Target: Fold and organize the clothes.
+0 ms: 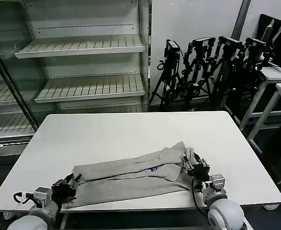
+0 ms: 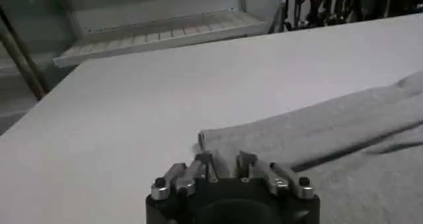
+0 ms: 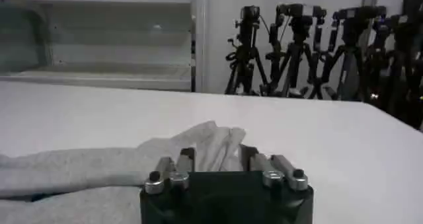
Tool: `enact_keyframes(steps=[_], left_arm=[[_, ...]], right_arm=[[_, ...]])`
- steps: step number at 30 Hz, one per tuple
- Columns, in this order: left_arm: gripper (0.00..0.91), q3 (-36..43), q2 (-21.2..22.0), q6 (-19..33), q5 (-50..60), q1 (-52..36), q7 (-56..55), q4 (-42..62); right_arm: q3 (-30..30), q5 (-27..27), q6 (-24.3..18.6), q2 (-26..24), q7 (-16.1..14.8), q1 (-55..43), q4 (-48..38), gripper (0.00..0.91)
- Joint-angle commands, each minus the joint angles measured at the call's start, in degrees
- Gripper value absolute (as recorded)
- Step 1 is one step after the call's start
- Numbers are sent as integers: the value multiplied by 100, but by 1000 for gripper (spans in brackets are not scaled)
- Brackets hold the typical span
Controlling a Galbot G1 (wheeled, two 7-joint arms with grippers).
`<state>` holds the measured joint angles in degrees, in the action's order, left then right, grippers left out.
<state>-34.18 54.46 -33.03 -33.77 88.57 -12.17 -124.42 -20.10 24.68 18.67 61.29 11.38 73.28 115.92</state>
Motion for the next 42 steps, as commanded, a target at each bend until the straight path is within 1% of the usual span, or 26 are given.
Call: enact_keyframes(steps=[1, 3, 6, 7, 9, 10, 12, 13, 16, 22, 25, 32, 35, 38, 42], left_arm=[[907, -958, 433, -2, -413, 293, -33, -823], [907, -1153, 506, -3, -563, 350, -35, -980], [907, -1324, 709, -1, -653, 450, -25, -1187], [907, -1369, 836, 0, -689, 493, -20, -1248], [907, -1377, 1009, 3, -741, 521, -14, -1324], [907, -1362, 1184, 21, -737, 539, 2, -1396], [907, -1363, 1321, 100, -736, 587, 34, -1490], [907, -1398, 1447, 108, -737, 616, 76, -1568], [907, -1459, 1550, 93, -739, 747, 102, -1654], [907, -1546, 1713, 70, -944, 814, 50, -1626], [907, -1469, 1813, 60, -920, 812, 44, -1668], [907, -1382, 1876, 75, -867, 811, 60, -1722], [907, -1374, 1887, 183, -764, 821, 87, -1704], [907, -1318, 1909, 285, -588, 827, 109, -1602], [907, -1219, 1955, 391, -641, 814, 100, -1284]], right_arm=[[-483, -107, 35, -170, -50, 724, 1207, 907], [-388, -183, 78, -242, -101, 770, 1430, 907], [139, -247, 250, -365, -137, 362, 1547, 907], [396, -267, 339, -343, -133, 91, 1504, 907], [654, -358, 352, -269, -114, -185, 1392, 907], [839, -439, 352, -183, -84, -327, 1268, 907], [940, -495, 352, -42, -29, -405, 1201, 907], [950, -499, 359, 45, -5, -386, 1198, 907], [820, -550, 327, 126, -12, -209, 1237, 907], [477, -612, 173, 125, -23, 317, 1377, 907], [343, -627, 91, 109, -27, 441, 1357, 907], [249, -634, 40, 141, -5, 524, 1391, 907], [226, -643, 3, 163, 4, 553, 1375, 907], [190, -654, -18, 199, 7, 600, 1382, 907], [123, -672, -46, 230, 8, 706, 1429, 907]])
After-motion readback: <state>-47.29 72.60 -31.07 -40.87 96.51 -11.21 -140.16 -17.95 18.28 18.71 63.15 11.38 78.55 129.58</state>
